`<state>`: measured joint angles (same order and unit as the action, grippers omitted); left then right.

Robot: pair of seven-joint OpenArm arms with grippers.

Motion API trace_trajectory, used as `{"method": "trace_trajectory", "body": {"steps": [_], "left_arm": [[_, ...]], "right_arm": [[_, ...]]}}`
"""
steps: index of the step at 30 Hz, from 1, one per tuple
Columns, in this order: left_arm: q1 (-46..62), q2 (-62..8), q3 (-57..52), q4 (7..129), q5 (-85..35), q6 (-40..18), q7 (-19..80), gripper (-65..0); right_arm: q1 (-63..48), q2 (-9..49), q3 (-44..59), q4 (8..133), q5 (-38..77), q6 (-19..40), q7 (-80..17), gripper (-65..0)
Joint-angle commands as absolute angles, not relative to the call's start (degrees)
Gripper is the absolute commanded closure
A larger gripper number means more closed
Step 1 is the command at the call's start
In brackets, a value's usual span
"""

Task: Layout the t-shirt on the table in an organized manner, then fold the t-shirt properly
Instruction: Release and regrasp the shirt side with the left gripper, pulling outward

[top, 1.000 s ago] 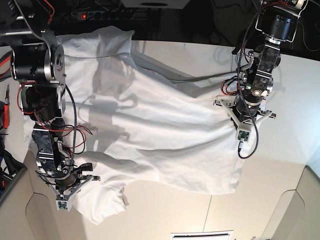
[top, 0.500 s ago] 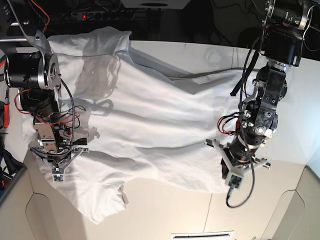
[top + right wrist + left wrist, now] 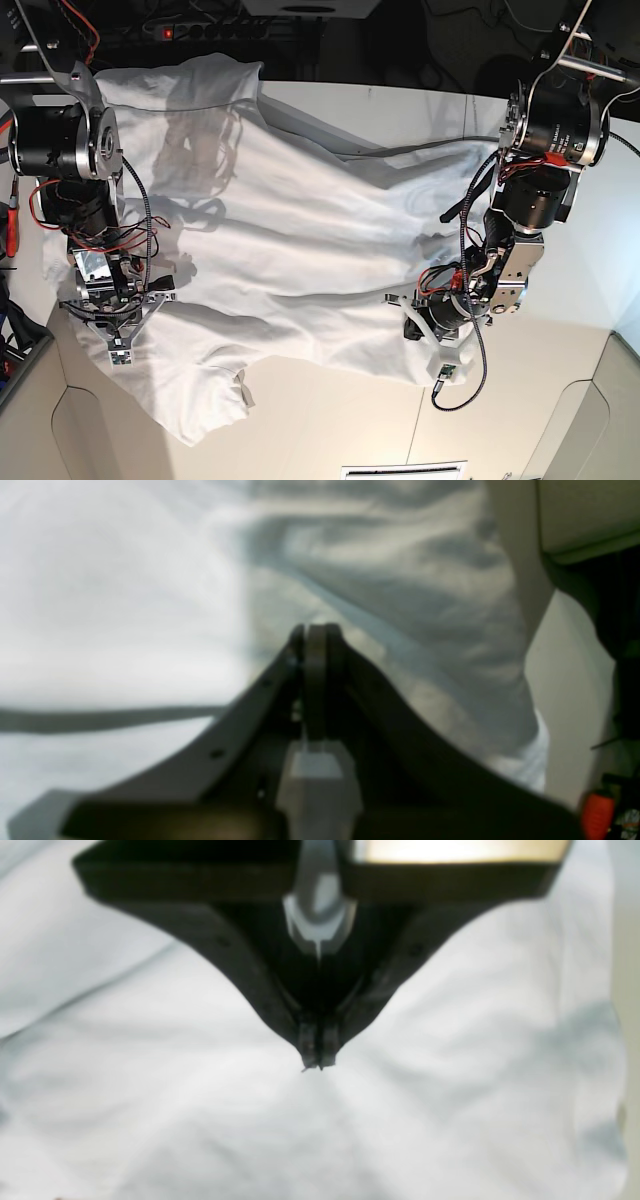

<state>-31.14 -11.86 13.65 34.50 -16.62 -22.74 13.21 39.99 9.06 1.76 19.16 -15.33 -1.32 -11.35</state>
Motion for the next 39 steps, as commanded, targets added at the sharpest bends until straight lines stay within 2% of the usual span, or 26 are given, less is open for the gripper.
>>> {"method": "trace_trajectory", "body": {"steps": [1,4,7,9,14,20,27,33,39], "left_arm": [[-33.06,-12.6,13.47,35.22,-16.99,-23.11,11.64,0.0],[-32.64,-13.93,13.47,35.22,-16.91,-21.56,11.81,0.0],[-32.12,-15.77,13.47,35.22,-16.91,-15.84,11.84,0.0],[-31.44,-17.21,13.47,35.22,-16.93,-13.8,11.79,0.0],[-29.28,-19.7,13.47,35.22,-16.91,-13.69,11.57,0.0],[-28.58,-20.14,13.47,35.51,-16.93,-13.69,8.91,0.0],[-29.21,-19.92,13.47,43.7,-16.95,-13.08,7.27,0.0],[-29.87,-16.69,13.47,48.12,-16.93,-15.92,6.96,0.0],[-29.82,-12.56,13.47,41.39,-14.55,-16.1,4.86,0.0]], "right_arm": [[40.45,9.54,1.87,19.03,-15.25,-1.15,-14.35,0.0],[40.45,9.63,1.87,19.03,-15.22,-2.96,-14.41,0.0],[40.45,9.87,1.87,19.03,-15.25,-8.03,-15.05,0.0],[40.45,10.31,1.87,19.03,-15.2,-9.26,-15.03,0.0],[40.45,11.29,1.87,19.05,-15.2,-9.1,-15.0,0.0],[40.45,11.22,1.87,19.07,-15.2,-6.0,-14.98,0.0],[40.42,11.22,1.87,19.07,-15.2,-5.78,-15.0,0.0],[40.42,11.09,1.87,19.07,-15.2,-5.78,-15.0,0.0],[40.42,9.69,1.87,19.07,-15.22,-5.78,-15.0,0.0]]}}
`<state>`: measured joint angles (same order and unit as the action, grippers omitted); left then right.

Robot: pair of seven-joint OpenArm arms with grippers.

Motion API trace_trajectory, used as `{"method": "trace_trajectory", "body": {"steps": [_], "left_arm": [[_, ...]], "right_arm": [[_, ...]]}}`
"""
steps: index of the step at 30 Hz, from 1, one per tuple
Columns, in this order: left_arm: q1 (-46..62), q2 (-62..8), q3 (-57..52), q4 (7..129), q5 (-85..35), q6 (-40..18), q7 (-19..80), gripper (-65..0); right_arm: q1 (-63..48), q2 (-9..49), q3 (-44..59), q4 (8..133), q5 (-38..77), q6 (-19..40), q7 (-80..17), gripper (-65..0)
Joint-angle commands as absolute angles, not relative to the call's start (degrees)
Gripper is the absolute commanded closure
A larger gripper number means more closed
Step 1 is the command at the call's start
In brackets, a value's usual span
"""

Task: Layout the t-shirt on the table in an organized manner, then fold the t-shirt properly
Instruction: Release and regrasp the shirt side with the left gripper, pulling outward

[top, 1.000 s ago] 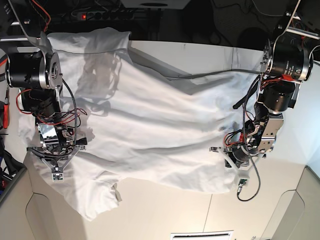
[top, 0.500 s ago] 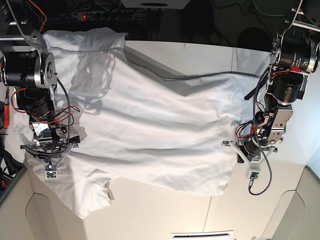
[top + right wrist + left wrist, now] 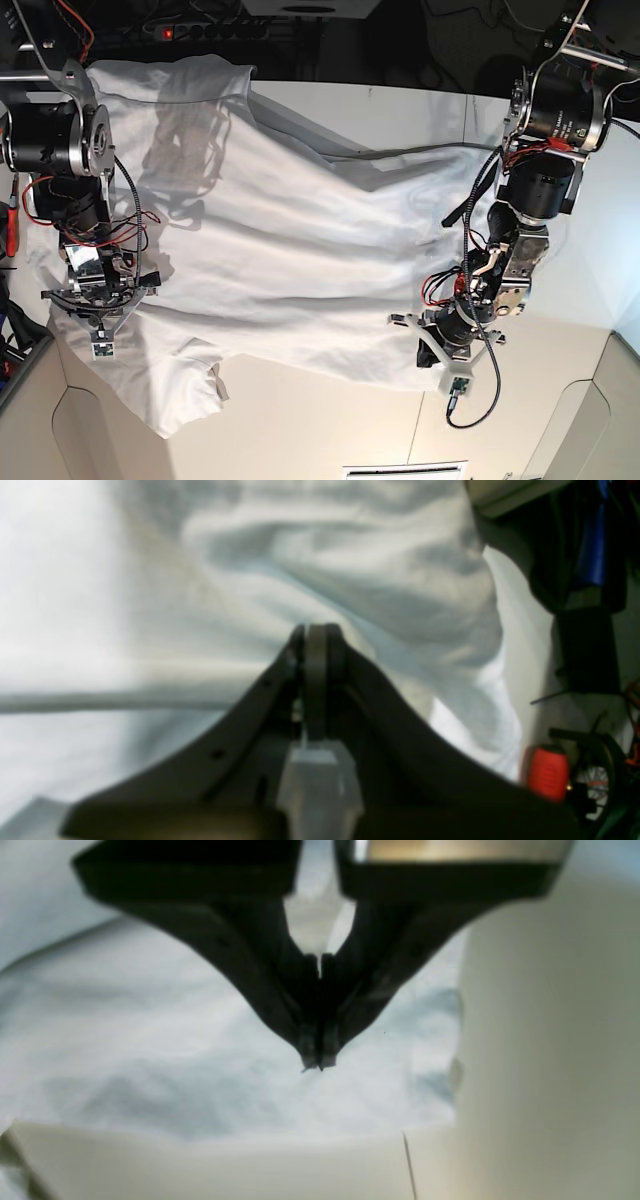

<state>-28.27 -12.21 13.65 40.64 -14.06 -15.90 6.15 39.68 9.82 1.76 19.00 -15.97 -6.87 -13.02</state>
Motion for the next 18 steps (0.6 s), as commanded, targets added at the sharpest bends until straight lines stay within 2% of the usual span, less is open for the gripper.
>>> {"method": "trace_trajectory", "body": {"steps": [1,6,12,18], "left_arm": [[-29.8,-12.03,13.47,39.64,-13.34,-16.1,4.25,0.0],[-29.39,-11.18,13.47,31.16,-10.68,-14.74,0.95,0.0],[-28.36,-12.64,13.47,28.12,-6.11,-6.94,2.33,0.0],[-25.23,-15.42,13.47,28.16,-6.39,-7.16,2.74,0.0]], "right_arm": [[40.42,9.45,1.87,19.07,-15.22,-5.78,-15.0,0.0],[40.45,8.51,1.87,19.73,-15.18,-5.74,-14.98,0.0],[40.45,7.42,1.87,28.03,-10.92,-5.45,-15.38,0.0],[40.47,5.91,1.87,37.3,-6.94,-0.16,-14.9,0.0]]}}
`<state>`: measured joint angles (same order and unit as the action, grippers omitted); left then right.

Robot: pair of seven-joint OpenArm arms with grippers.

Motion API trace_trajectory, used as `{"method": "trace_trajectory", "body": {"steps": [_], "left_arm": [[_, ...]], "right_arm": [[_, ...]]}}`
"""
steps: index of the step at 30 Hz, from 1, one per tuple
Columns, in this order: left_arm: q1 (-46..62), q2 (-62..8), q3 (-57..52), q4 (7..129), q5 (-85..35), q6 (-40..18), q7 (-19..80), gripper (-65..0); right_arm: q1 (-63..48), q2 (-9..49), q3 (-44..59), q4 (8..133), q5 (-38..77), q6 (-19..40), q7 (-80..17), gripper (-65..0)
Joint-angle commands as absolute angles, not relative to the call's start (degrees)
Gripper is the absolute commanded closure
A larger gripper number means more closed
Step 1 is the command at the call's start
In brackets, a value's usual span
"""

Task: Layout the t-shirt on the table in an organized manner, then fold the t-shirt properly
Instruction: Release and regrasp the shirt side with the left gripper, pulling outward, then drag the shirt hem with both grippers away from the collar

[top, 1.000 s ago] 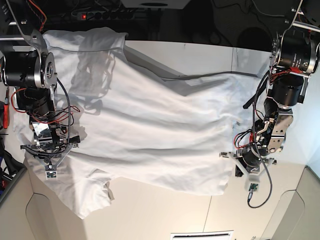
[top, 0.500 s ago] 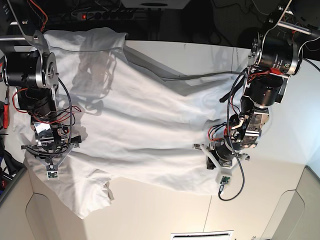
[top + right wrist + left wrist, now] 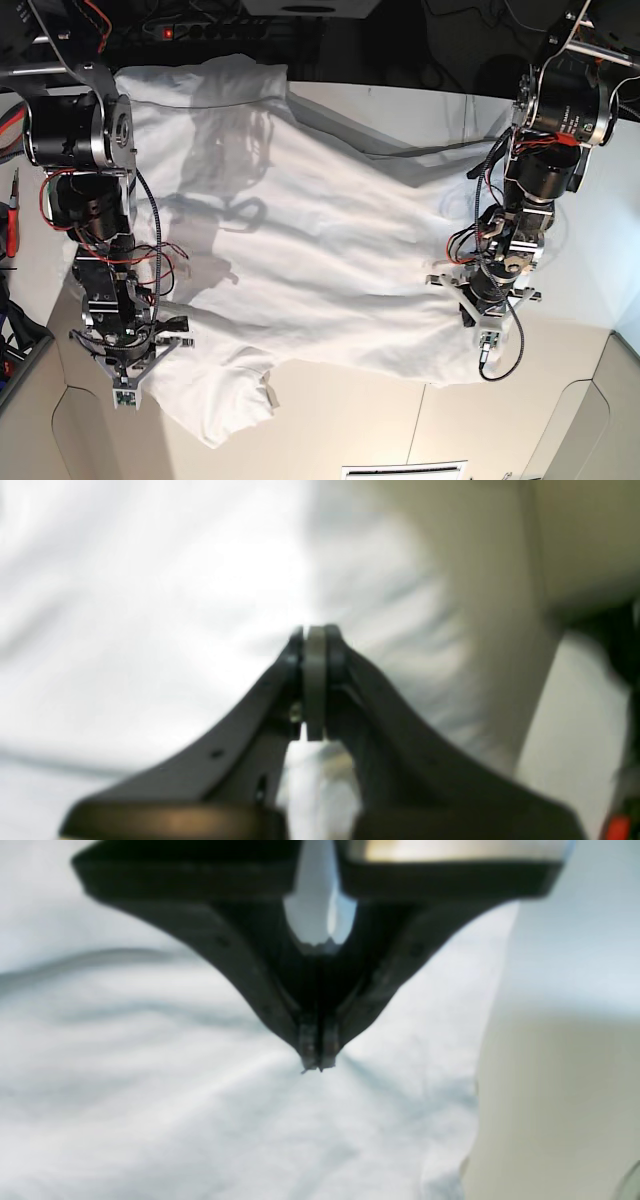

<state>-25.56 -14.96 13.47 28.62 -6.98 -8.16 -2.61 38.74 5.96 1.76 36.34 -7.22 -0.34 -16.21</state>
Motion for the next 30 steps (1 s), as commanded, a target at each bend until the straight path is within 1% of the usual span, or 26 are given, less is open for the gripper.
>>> {"method": "trace_trajectory", "body": {"steps": [1,5,7,11,13,15,20,26,30], "left_arm": [[-24.64,-15.64,13.47,28.16,-6.37,-7.35,2.79,0.0],[-21.58,-16.58,13.47,29.1,-6.35,-10.24,2.79,0.0],[-19.35,-16.91,13.47,31.48,-6.37,-12.01,2.79,0.0],[-14.59,-17.02,13.47,39.22,-6.37,-12.91,3.31,0.0],[-12.38,-16.99,13.47,43.44,-6.37,-12.93,4.84,0.0],[-10.44,-17.02,13.47,47.51,-6.37,-13.15,7.16,0.0],[-6.63,-17.19,13.47,54.37,-6.37,-14.83,10.79,0.0],[-3.36,-17.19,13.47,56.51,-6.37,-14.81,13.89,0.0],[-0.84,-17.85,13.47,57.56,-6.39,-14.79,18.48,0.0]], "right_arm": [[40.47,5.41,1.87,38.17,-6.35,1.1,-13.96,0.0],[40.45,2.7,1.87,38.68,-4.91,6.39,-11.0,0.0],[40.42,1.15,1.87,38.63,-4.91,7.53,-10.76,0.0],[40.45,-1.21,1.87,37.06,-4.95,7.51,-6.33,0.0],[40.47,-2.09,1.87,34.94,-4.95,7.51,-5.72,0.0],[40.47,-2.74,1.87,31.44,-5.74,7.51,-5.37,0.0],[40.45,-2.96,1.87,22.2,-10.07,7.46,0.25,0.0],[40.45,-1.37,1.87,20.01,-12.69,5.45,0.16,0.0],[40.45,1.08,1.87,20.01,-12.67,-1.52,-1.65,0.0]]}}
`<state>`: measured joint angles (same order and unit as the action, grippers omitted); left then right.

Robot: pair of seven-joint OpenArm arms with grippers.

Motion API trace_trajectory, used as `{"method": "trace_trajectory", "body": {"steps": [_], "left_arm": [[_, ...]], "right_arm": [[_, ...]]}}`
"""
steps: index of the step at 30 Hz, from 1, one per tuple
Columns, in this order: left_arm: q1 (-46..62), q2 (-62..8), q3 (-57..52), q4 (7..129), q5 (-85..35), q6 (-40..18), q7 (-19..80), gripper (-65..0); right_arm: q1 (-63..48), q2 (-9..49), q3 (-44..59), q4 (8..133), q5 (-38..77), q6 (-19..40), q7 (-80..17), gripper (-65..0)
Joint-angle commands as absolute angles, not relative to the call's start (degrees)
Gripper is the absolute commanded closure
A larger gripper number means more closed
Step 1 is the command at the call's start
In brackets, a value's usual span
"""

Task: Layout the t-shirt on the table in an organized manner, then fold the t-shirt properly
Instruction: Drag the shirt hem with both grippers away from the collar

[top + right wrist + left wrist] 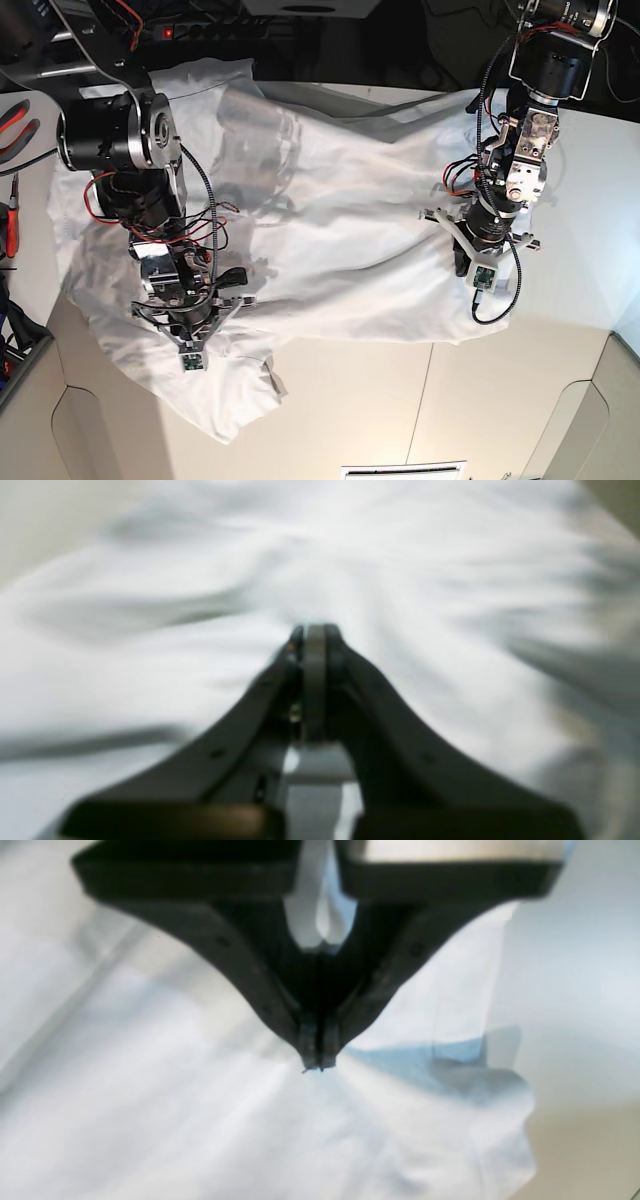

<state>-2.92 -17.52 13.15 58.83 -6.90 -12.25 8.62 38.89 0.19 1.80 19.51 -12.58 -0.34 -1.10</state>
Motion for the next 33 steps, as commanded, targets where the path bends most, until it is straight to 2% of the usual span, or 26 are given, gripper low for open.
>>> {"method": "trace_trajectory", "body": {"steps": [1,9,15,20,27,33], "left_arm": [[-0.1,-18.2,13.47,58.13,-6.42,-14.79,19.33,0.0],[6.11,-22.06,13.45,67.64,-6.35,-9.39,19.99,0.0],[6.59,-22.24,13.45,71.29,-6.37,-9.21,23.24,0.0],[6.85,-22.24,13.45,77.1,-6.37,-9.21,22.33,0.0],[6.68,-22.24,13.47,87.42,-6.37,-9.23,18.9,0.0],[6.33,-22.22,13.47,91.02,-6.37,-9.26,15.7,0.0]], "right_arm": [[40.45,1.61,1.87,20.01,-12.67,-2.5,-2.33,0.0],[40.42,6.2,1.87,20.01,-12.43,-3.2,-3.25,0.0],[40.45,5.82,1.87,20.1,-12.38,0.56,-2.98,0.0],[40.23,4.71,1.87,20.91,-9.13,1.45,-2.83,0.0],[32.34,1.83,1.87,36.4,-8.71,1.28,-4.62,0.0],[26.28,-0.01,1.8,48.34,-6.83,1.32,-4.73,0.0]]}}
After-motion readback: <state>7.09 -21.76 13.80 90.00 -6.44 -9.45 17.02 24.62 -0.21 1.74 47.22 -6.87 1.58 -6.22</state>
